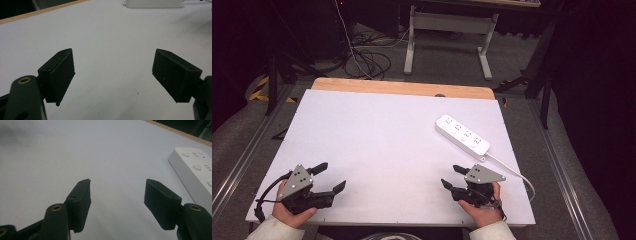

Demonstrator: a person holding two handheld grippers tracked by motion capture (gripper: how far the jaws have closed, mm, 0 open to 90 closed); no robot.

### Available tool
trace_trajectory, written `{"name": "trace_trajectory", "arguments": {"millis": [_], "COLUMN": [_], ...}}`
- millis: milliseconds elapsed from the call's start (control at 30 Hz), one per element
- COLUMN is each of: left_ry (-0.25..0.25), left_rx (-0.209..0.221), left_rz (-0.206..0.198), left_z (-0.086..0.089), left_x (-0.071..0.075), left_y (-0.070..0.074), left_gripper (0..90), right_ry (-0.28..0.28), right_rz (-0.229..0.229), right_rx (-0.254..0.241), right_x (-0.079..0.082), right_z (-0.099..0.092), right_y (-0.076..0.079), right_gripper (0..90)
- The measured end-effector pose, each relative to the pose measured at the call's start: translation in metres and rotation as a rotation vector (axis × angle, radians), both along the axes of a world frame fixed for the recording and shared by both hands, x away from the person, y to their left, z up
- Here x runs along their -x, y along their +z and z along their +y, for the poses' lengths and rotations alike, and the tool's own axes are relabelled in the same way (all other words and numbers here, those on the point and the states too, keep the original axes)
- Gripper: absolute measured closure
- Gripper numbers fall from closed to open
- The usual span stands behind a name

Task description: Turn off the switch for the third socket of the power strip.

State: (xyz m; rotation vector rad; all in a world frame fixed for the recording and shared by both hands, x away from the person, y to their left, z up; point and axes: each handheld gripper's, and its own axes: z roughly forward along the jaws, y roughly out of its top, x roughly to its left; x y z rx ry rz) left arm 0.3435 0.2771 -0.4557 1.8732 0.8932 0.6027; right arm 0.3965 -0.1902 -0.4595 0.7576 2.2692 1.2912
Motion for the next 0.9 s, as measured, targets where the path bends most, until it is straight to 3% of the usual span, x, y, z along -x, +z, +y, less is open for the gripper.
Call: {"name": "trace_trajectory", "arguments": {"millis": [600, 900], "left_ry": [0.002, 0.005], "left_rx": [-0.021, -0.022], "left_rz": [-0.019, -0.018], "left_z": [-0.001, -0.001], "left_x": [0.002, 0.002], "left_y": [0.001, 0.001], "left_gripper": [18.7, 18.7], "right_ry": [0.006, 0.017], "right_rz": [-0.002, -0.001], "right_rx": [0.017, 0.026], "right_x": [0.001, 0.001], "right_z": [0.002, 0.004], "right_y": [0.002, 0.012], "right_gripper": [37.7, 40.4]}}
